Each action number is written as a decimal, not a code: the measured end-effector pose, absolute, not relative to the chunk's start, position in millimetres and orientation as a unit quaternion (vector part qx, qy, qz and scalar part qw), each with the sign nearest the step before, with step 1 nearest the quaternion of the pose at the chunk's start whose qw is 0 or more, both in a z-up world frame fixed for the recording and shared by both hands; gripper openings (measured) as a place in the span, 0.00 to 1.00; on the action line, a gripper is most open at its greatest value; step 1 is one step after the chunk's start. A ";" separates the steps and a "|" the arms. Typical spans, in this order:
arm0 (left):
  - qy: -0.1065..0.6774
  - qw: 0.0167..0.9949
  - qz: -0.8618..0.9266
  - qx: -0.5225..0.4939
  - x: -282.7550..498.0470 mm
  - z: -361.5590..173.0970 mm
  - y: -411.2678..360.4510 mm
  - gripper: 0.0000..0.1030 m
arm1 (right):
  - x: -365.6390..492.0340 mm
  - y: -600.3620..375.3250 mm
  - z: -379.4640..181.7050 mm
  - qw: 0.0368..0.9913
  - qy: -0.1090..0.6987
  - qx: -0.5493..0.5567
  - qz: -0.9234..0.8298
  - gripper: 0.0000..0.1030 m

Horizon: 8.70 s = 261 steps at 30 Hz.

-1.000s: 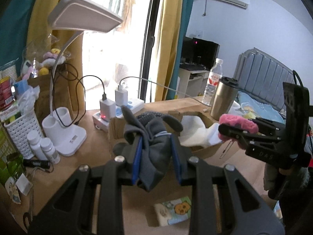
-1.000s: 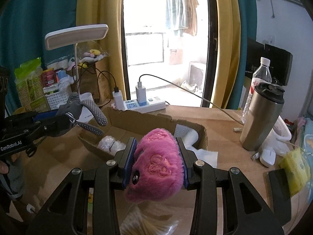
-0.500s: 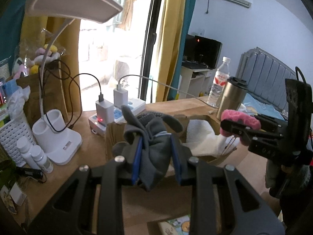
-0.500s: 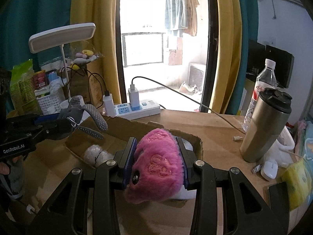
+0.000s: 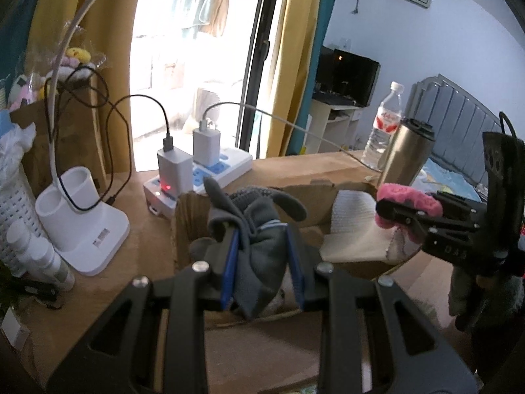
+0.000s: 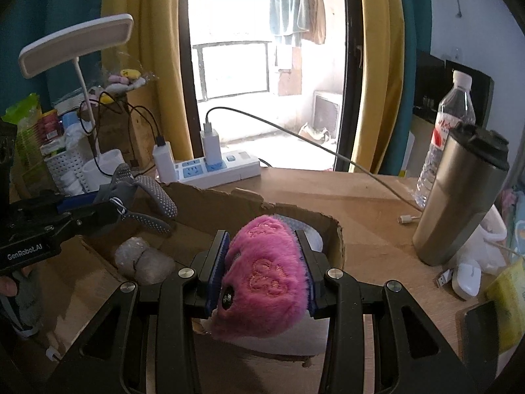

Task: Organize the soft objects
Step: 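Carry the pink plush and grey glove over the cardboard box with both tools, then open both tools to drop the plush and glove into the box, then move both tools back toward the cotton swab bag and tissue pack, then grasp the cotton swab bag with the right tool while the left tool grasps the tissue pack, then carry the swab bag and tissue pack over the cardboard box with both tools, then open both tools to drop the swab bag and tissue pack into the box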

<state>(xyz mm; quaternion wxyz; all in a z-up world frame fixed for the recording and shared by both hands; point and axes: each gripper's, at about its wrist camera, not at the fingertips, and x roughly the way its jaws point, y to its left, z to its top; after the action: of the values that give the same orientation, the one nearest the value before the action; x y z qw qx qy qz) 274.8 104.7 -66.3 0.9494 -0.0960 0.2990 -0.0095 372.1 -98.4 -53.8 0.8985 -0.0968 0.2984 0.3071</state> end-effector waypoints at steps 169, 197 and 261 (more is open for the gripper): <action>0.424 0.902 -0.026 -0.080 187.4 -133.9 19.2 0.64 | 268.5 -140.7 -113.8 0.843 0.427 -0.070 0.321 0.71; 0.357 0.930 -0.011 -0.090 173.6 -84.0 26.5 0.64 | 267.7 -146.7 -46.1 0.866 0.345 -0.069 0.354 0.71; 0.340 0.935 -0.014 -0.103 294.3 -80.5 41.0 0.64 | 383.2 -134.2 -31.2 0.878 0.327 -0.052 0.346 0.71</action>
<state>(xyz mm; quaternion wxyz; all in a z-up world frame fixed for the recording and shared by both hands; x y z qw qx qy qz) 294.3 41.0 -80.5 0.9349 -0.1025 0.3395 -0.0140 383.2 -134.2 -31.2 0.8776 -0.0518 0.3273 0.3464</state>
